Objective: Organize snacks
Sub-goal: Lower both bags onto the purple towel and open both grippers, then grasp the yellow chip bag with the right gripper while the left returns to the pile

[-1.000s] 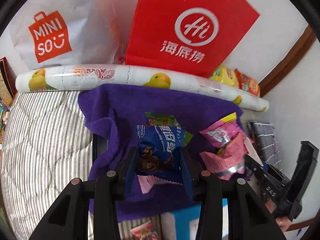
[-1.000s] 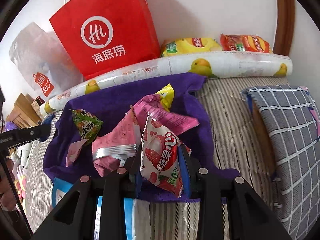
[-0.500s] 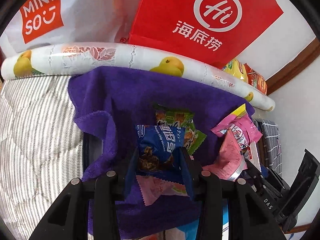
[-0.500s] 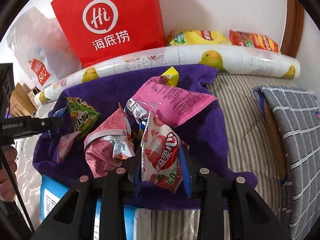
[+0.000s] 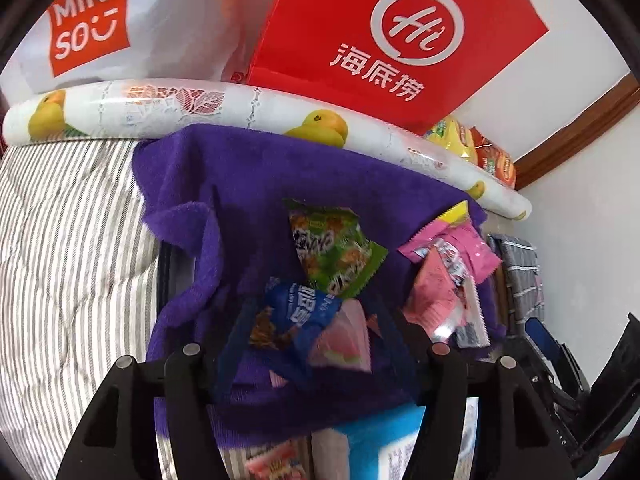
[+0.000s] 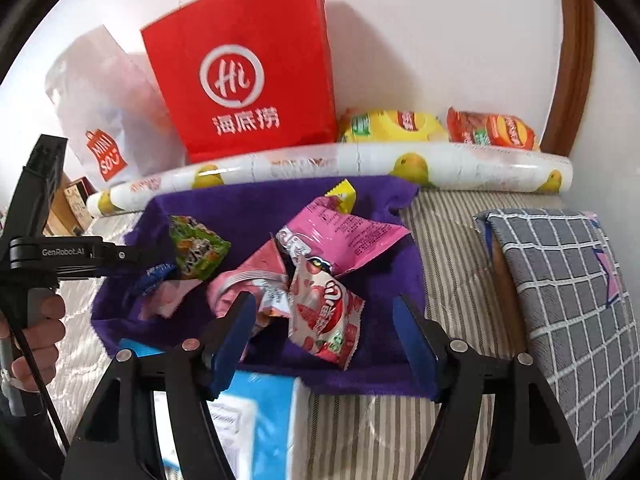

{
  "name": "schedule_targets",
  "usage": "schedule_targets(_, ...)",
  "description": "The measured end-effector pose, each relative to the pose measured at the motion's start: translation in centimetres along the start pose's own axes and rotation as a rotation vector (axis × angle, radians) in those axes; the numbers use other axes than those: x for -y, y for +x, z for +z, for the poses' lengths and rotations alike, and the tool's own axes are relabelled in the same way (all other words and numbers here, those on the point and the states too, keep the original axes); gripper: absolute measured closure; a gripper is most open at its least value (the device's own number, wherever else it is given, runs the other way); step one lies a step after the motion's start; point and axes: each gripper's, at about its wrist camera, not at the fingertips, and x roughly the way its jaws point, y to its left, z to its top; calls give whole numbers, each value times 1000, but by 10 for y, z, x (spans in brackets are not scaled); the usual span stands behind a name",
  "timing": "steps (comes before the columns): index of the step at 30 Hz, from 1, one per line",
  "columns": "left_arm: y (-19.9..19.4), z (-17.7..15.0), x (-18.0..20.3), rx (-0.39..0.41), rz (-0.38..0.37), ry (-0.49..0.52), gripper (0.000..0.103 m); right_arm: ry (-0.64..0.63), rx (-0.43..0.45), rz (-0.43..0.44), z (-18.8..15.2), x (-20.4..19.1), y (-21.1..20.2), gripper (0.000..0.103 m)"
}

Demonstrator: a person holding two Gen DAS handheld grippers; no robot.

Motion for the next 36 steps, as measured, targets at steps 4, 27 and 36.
schedule_targets(4,-22,-12,-3,13,6,5,41,-23,33,4,-7,-14,-24,33)
schedule_targets(27,-121,-119,-24,94,23,8,41,35,-53,147,-128,-86,-100,31)
schedule_targets(36,-137,-148,-29,124,80,43,41,56,-93,185,-165,-116,-101,22)
